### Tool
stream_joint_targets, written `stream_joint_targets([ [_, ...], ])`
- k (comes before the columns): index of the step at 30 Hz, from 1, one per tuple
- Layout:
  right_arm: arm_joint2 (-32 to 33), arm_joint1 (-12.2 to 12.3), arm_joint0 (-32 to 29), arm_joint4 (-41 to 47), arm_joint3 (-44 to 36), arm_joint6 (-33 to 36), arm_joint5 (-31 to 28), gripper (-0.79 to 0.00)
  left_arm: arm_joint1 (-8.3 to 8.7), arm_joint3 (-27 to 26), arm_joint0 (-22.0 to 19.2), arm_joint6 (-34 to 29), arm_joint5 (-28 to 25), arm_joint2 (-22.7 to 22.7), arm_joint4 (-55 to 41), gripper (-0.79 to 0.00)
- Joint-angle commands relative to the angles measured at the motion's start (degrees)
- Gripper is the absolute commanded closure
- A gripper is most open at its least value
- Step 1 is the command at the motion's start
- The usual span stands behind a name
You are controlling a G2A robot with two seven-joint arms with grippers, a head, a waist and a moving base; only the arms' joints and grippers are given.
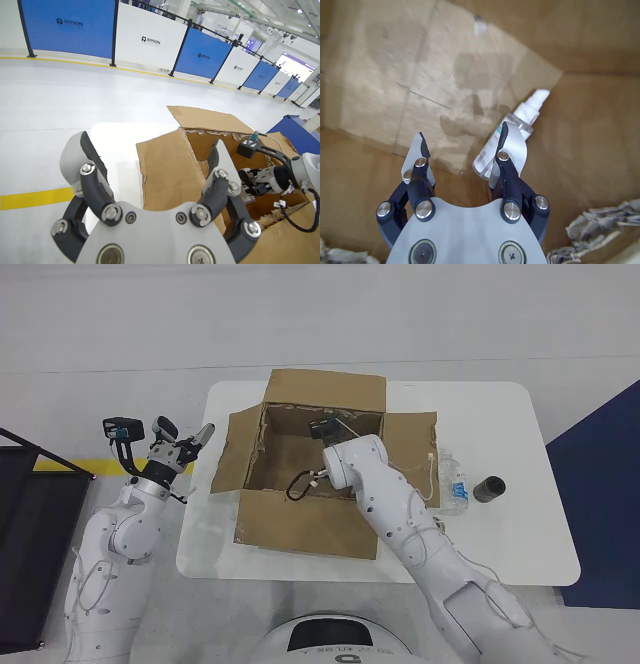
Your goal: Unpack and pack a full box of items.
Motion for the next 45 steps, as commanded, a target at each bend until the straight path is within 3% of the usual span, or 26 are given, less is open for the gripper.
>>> stream_joint_targets([
  [1, 1.1, 0.2, -0.9, -2.0, -1.5, -0.2, 2.1, -0.628, 0.0, 0.0, 0.0, 0.0, 0.0, 0.0, 0.0, -0.785],
  [5, 3.3, 0.8, -2.6, -5.6, -3.5, 2.1, 3.9, -0.785, 0.0, 0.0, 0.0, 0.0, 0.0, 0.0, 0.0, -0.785],
  [10, 3.9, 0.7, -2.7, -7.0, -2.0, 3.6, 3.8, -0.785, 0.0, 0.0, 0.0, 0.0, 0.0, 0.0, 0.0, -0.785],
  [25, 3.6, -1.4, 4.6, 0.4, 12.9, 1.7, 2.5, -0.785, 0.0, 0.0, 0.0, 0.0, 0.0, 0.0, 0.0, -0.785],
  [27, 3.6, -1.6, 5.1, 1.3, 13.8, 1.5, 2.1, -0.748, 0.0, 0.0, 0.0, 0.0, 0.0, 0.0, 0.0, -0.785],
  [31, 3.0, -2.1, 5.4, 5.9, 13.3, -0.4, -3.6, -0.69, 0.0, 0.0, 0.0, 0.0, 0.0, 0.0, 0.0, -0.785],
  [35, 3.7, -1.8, 4.5, 4.1, 11.2, -2.1, -2.1, -0.616, 0.0, 0.0, 0.0, 0.0, 0.0, 0.0, 0.0, -0.785],
  [45, 5.2, -1.2, 1.9, 0.8, 8.5, 0.7, 0.5, -0.64, 0.0, 0.0, 0.0, 0.0, 0.0, 0.0, 0.0, -0.785],
])
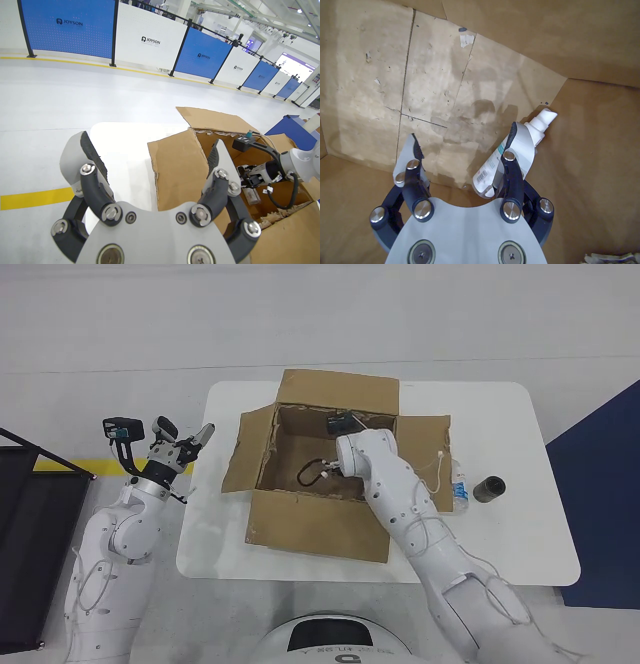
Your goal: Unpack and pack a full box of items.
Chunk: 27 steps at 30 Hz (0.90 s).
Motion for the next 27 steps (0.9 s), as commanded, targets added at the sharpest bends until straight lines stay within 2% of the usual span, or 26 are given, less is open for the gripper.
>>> stream_joint_targets([
  [1, 0.0, -0.1, -0.1, 0.0, 0.0, 0.0, 0.1, -0.634, 0.0, 0.0, 0.0, 0.0, 0.0, 0.0, 0.0, -0.785],
  [4, -0.8, -0.2, -0.4, -0.2, -1.4, -1.1, -1.1, -0.64, 0.0, 0.0, 0.0, 0.0, 0.0, 0.0, 0.0, -0.785],
  [6, -1.0, -0.1, -1.3, -1.1, -3.5, -1.9, -1.0, -0.597, 0.0, 0.0, 0.0, 0.0, 0.0, 0.0, 0.0, -0.785],
  [12, 0.3, 0.4, -4.2, -5.8, -8.0, 1.9, 2.2, -0.739, 0.0, 0.0, 0.0, 0.0, 0.0, 0.0, 0.0, -0.785],
  [14, 0.9, 0.4, -4.1, -6.5, -7.0, 3.4, 2.7, -0.785, 0.0, 0.0, 0.0, 0.0, 0.0, 0.0, 0.0, -0.785],
  [27, 0.5, -1.0, 0.6, -1.2, 3.8, 2.7, 1.3, -0.779, 0.0, 0.0, 0.0, 0.0, 0.0, 0.0, 0.0, -0.785],
])
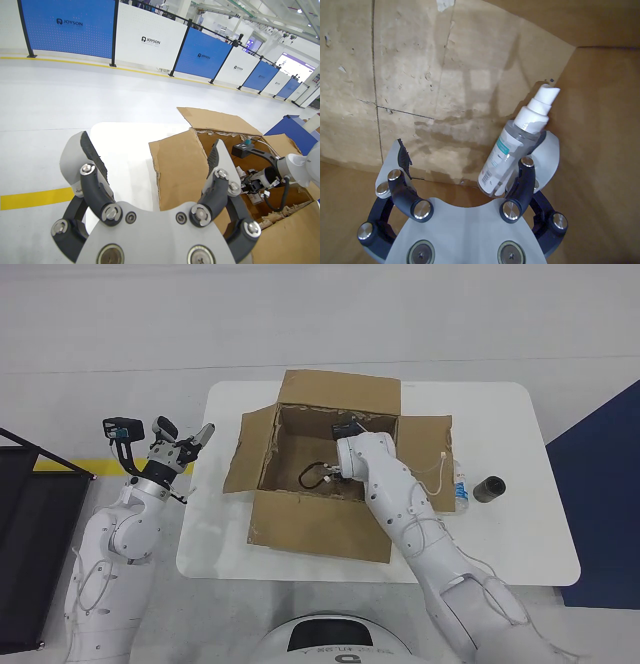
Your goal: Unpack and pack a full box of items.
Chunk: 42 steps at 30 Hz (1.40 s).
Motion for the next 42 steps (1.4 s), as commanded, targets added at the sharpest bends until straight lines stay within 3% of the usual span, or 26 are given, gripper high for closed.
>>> stream_joint_targets([
  [1, -0.2, -0.2, 0.3, 1.0, 0.5, -0.5, -1.0, -0.757, 0.0, 0.0, 0.0, 0.0, 0.0, 0.0, 0.0, -0.785],
  [9, -0.7, -0.2, -1.3, 1.5, -3.5, -4.2, -3.5, -0.44, 0.0, 0.0, 0.0, 0.0, 0.0, 0.0, 0.0, -0.785],
  [16, 1.2, 0.4, -3.3, -1.0, -6.4, -3.1, -2.1, -0.496, 0.0, 0.0, 0.0, 0.0, 0.0, 0.0, 0.0, -0.785],
  [21, 1.4, 0.2, -2.5, -0.1, -3.3, -2.4, -3.3, -0.523, 0.0, 0.0, 0.0, 0.0, 0.0, 0.0, 0.0, -0.785],
  [26, 0.6, -0.3, -0.4, 1.2, 0.7, -3.1, -4.0, -0.477, 0.0, 0.0, 0.0, 0.0, 0.0, 0.0, 0.0, -0.785],
  [32, -1.1, -0.8, 3.0, -1.0, 7.4, -2.2, -4.0, -0.332, 0.0, 0.0, 0.0, 0.0, 0.0, 0.0, 0.0, -0.785],
  [34, -1.8, -1.1, 3.7, -0.8, 8.3, -2.7, -4.8, -0.188, 0.0, 0.0, 0.0, 0.0, 0.0, 0.0, 0.0, -0.785],
  [35, -2.1, -1.2, 3.9, -1.1, 8.1, -3.3, -5.0, -0.025, 0.0, 0.0, 0.0, 0.0, 0.0, 0.0, 0.0, -0.785],
  [39, -2.9, -1.2, 2.7, -2.5, 4.1, -5.1, -6.1, 0.0, 0.0, 0.0, 0.0, 0.0, 0.0, 0.0, 0.0, -0.785],
  [42, -2.7, -0.7, -0.3, -5.2, -3.1, -6.1, -6.4, 0.0, 0.0, 0.0, 0.0, 0.0, 0.0, 0.0, 0.0, -0.785],
])
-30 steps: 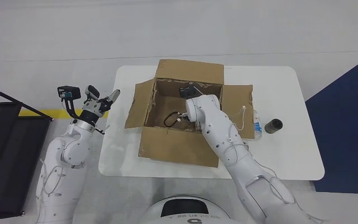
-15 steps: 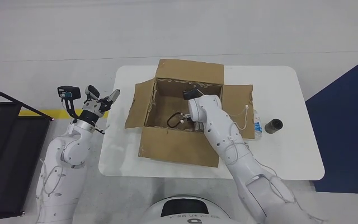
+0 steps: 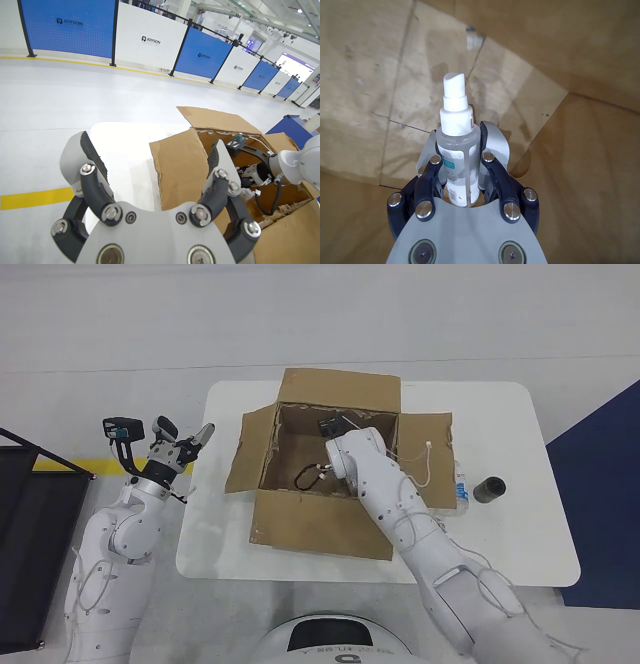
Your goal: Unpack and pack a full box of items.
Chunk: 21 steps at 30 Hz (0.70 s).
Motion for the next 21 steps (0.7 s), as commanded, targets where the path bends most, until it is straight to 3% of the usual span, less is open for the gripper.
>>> stream_joint_targets([
  [1, 0.2, 0.5, -2.7, -2.5, -6.1, -0.6, -0.3, 0.0, 0.0, 0.0, 0.0, 0.0, 0.0, 0.0, 0.0, -0.785],
  [7, 2.4, 2.6, -16.2, -8.6, -32.3, -7.5, -5.1, 0.0, 0.0, 0.0, 0.0, 0.0, 0.0, 0.0, 0.0, -0.785],
  [13, 7.9, 4.9, -32.9, -13.3, -56.5, -26.7, -7.4, 0.0, 0.0, 0.0, 0.0, 0.0, 0.0, 0.0, 0.0, -0.785],
  [17, 12.4, 5.9, -42.7, -13.5, -65.7, -36.0, -6.7, 0.0, 0.0, 0.0, 0.0, 0.0, 0.0, 0.0, 0.0, -0.785],
  [21, 14.2, 6.3, -46.6, -13.4, -67.2, -37.8, -6.9, 0.0, 0.0, 0.0, 0.0, 0.0, 0.0, 0.0, 0.0, -0.785],
])
